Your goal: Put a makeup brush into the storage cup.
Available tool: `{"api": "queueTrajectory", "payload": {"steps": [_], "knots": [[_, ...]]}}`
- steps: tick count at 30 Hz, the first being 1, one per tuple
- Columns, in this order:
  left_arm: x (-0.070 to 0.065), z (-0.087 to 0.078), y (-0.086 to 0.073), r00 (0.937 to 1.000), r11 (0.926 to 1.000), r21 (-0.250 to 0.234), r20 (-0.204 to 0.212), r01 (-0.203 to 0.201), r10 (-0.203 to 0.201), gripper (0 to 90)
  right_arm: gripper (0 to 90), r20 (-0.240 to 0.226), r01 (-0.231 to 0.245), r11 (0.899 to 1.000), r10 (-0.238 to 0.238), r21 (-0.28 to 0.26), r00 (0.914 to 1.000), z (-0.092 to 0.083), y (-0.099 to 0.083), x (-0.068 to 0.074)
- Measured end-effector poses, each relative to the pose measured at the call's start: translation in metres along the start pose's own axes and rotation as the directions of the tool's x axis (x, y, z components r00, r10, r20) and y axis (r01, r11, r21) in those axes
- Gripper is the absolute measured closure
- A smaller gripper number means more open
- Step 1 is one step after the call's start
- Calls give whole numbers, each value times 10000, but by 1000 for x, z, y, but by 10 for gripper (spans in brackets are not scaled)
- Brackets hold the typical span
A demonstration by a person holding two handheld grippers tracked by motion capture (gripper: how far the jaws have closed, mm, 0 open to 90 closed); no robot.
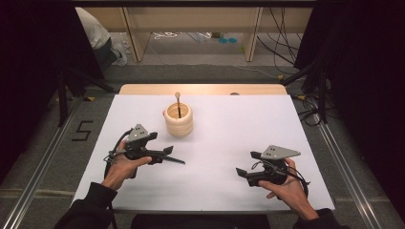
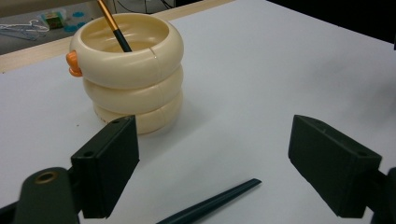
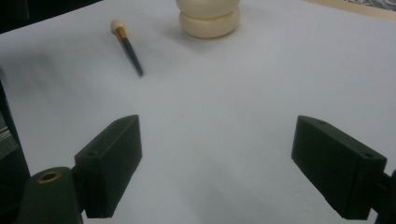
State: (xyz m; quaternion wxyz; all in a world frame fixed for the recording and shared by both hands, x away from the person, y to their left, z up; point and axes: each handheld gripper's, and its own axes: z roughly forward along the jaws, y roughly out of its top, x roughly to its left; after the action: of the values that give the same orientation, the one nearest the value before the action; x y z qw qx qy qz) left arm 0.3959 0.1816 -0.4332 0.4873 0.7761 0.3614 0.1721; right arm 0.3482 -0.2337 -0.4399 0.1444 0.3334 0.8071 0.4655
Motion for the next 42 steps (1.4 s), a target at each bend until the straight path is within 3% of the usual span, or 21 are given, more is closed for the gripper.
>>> {"api": "queueTrajectory", "payload": {"steps": [13, 22, 27, 30, 42], "knots": [[-3, -5, -12, 9997, 9997, 186, 198, -130, 126, 160, 169, -142, 29, 10000, -27, 80, 9999, 2, 2, 1], [1, -5, -17, 9983, 9966, 646, 318, -508, 488, 162, 169, -183, 34, 9999, -32, 103, 9998, 3, 2, 1], [5, -3, -18, 9962, 9910, 1072, 447, -796, 752, 161, 169, -192, 24, 9999, -22, 99, 9998, 3, 2, 1], [5, -1, -19, 9971, 9929, 988, 455, -656, 613, 161, 169, -203, 21, 9999, -19, 120, 9998, 3, 2, 1], [7, -1, -17, 9961, 9891, 1243, 506, -787, 729, 161, 169, -295, 37, 9999, -33, 131, 9996, 5, 2, 1]]}}
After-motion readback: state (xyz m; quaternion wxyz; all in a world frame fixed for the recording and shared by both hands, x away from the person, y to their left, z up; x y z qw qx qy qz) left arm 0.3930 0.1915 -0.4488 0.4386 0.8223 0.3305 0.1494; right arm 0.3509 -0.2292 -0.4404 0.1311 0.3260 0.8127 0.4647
